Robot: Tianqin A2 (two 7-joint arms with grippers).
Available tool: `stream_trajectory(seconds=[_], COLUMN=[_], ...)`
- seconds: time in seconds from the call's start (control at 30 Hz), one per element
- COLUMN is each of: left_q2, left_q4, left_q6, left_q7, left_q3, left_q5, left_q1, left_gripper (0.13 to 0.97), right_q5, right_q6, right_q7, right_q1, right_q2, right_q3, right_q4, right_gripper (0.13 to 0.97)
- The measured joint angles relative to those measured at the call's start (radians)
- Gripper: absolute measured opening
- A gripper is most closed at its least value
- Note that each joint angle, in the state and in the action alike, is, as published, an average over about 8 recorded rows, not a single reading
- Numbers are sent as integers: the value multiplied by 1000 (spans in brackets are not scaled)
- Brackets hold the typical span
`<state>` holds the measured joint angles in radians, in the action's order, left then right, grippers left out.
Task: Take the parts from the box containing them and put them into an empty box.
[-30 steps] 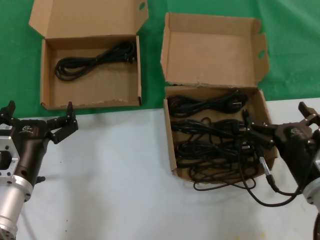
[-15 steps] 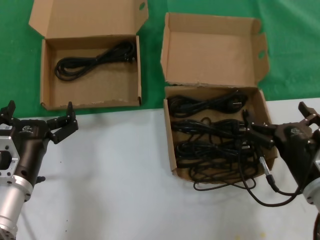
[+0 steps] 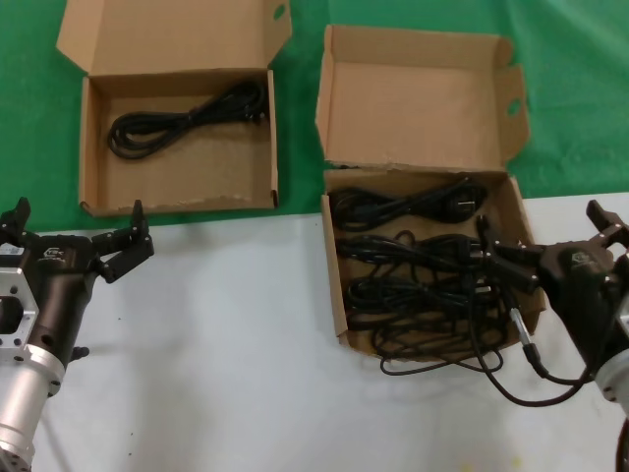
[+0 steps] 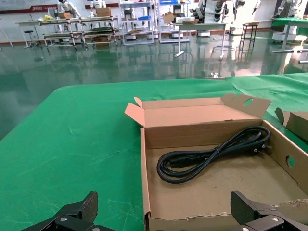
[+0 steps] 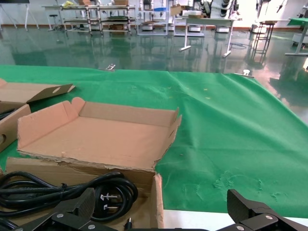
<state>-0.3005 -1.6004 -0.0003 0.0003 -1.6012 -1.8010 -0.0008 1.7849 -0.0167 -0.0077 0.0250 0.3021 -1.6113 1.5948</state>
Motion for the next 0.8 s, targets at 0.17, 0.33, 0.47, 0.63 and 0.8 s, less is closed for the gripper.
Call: stream_trajectory(seconds=[0.17, 0.33, 0.47, 0.63, 0.8], left_q2=[0, 0, 0, 0, 0], left_q4=[0, 0, 0, 0, 0], left_q6=[0, 0, 0, 0, 0], left_q7=[0, 0, 0, 0, 0], left_q3=[0, 0, 0, 0, 0], left_q5=[0, 0, 0, 0, 0], left_q1=[0, 0, 0, 0, 0], left_gripper=[966, 966, 966, 966, 966], right_q5=[0, 0, 0, 0, 0], right_q6=[0, 0, 0, 0, 0], right_q7=[0, 0, 0, 0, 0], right_q1=[0, 0, 0, 0, 0], right_q2=[0, 0, 0, 0, 0], right_q3=[0, 0, 0, 0, 0], right_q4=[0, 0, 0, 0, 0], right_gripper=[966, 966, 966, 966, 966])
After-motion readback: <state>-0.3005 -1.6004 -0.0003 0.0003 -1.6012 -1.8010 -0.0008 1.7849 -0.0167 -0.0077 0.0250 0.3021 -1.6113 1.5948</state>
